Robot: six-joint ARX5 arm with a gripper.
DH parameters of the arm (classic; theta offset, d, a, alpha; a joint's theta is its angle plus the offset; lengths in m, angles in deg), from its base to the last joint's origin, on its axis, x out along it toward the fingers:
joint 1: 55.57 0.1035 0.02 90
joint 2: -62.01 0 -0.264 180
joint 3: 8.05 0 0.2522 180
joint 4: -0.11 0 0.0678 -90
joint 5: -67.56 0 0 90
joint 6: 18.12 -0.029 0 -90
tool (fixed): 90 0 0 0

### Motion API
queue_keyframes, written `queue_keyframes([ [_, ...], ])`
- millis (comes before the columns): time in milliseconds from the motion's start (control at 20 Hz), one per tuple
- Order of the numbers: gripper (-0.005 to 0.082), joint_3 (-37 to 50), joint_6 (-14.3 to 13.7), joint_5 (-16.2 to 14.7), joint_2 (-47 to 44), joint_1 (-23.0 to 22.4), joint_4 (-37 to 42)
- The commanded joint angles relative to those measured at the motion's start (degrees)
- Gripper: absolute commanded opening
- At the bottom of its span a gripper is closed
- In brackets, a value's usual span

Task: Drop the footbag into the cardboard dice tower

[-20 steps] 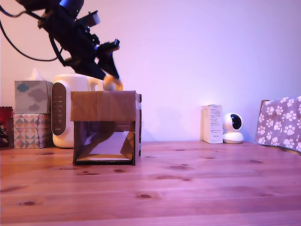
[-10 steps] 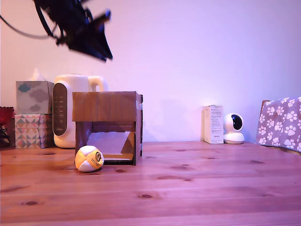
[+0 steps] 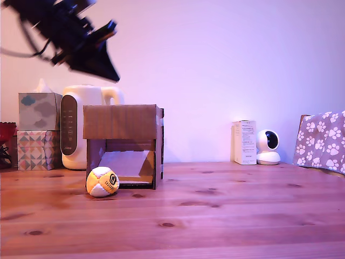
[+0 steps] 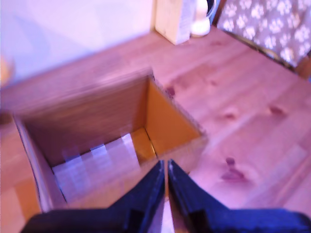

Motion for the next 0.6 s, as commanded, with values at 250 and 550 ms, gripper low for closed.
queue_keyframes([
  [250, -0.0019, 19.8, 3.0, 0.2, 12.5, 0.3, 17.1],
  [550, -0.0019, 36.7, 6.1, 1.8, 24.0, 2.8, 24.1],
])
